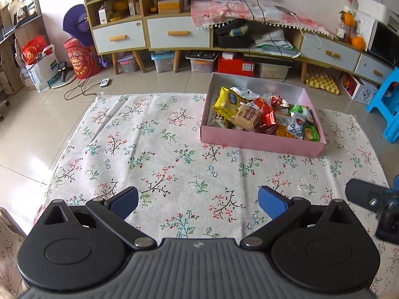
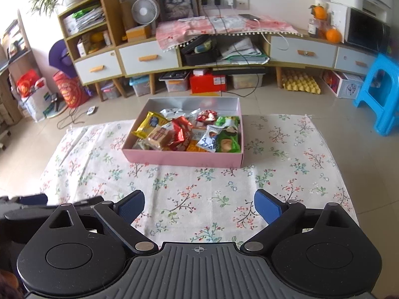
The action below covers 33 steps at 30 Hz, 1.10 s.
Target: Organize snacks
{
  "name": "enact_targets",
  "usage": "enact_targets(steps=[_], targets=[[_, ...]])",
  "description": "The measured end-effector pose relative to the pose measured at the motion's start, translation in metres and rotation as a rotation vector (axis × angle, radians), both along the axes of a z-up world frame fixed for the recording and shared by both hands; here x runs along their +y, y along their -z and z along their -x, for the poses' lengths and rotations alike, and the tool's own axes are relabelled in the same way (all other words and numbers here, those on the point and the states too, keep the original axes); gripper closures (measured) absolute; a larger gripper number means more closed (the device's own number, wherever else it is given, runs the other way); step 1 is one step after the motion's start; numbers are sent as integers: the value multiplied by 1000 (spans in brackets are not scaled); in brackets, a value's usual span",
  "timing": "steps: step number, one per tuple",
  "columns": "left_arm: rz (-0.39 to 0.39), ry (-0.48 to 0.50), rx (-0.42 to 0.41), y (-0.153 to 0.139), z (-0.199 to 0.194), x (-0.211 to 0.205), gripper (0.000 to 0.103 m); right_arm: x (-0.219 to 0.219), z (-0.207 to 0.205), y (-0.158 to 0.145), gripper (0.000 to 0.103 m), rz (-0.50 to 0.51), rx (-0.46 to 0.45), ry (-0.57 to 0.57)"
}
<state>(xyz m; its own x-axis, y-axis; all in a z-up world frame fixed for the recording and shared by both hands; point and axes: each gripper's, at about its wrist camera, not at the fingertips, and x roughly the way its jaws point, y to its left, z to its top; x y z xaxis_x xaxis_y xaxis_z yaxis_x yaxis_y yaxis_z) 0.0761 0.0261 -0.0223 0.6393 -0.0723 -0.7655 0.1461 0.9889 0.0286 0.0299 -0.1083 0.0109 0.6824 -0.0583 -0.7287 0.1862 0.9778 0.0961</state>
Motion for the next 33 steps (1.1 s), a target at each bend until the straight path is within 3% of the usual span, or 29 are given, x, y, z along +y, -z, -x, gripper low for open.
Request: enact_targets(steps=[29,33], targets=[[-41,60,-4,4,3,-18,1,-2,-1,8,6,36,41,16],[-15,62,-1,3,3,-14,0,-4,-1,9,6,40,51,17]])
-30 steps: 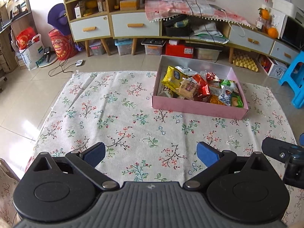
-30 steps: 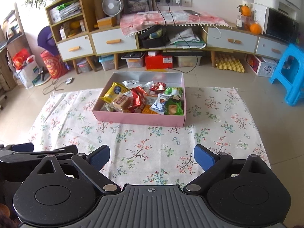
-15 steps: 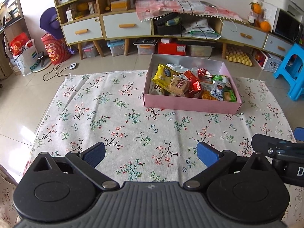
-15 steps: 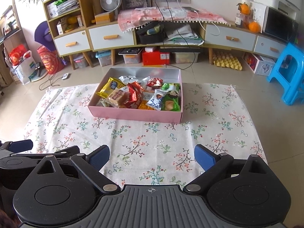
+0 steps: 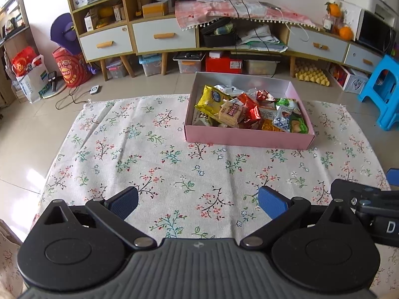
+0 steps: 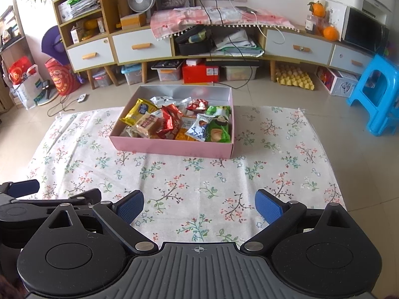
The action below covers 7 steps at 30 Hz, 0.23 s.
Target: Organize snacks
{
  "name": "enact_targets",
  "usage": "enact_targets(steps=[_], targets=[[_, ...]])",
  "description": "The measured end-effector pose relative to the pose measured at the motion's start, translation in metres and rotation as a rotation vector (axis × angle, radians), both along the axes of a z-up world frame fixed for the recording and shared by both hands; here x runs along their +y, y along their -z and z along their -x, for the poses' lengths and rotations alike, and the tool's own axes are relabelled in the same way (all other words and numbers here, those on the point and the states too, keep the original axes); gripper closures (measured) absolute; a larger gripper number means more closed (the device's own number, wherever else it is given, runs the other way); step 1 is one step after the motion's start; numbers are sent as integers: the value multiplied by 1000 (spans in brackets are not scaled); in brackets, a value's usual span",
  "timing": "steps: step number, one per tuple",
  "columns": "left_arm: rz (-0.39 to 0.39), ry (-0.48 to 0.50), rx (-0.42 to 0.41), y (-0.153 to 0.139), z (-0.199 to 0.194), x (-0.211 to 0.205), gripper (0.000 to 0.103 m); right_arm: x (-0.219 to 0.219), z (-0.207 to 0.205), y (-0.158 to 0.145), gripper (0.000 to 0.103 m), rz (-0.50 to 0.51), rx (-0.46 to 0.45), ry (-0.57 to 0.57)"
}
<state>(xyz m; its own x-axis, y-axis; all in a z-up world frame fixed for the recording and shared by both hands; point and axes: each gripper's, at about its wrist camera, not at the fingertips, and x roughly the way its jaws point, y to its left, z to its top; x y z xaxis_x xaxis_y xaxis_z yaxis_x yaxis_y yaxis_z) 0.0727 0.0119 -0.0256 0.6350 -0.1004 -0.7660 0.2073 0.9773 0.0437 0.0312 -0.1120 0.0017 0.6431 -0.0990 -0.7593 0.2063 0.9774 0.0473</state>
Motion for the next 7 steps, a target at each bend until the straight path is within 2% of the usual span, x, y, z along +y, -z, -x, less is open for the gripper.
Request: enact_targets(steps=[7], targets=[[-3,-15,12,2,-3,1,0,6,-1,-1,6,19,-2,-16]])
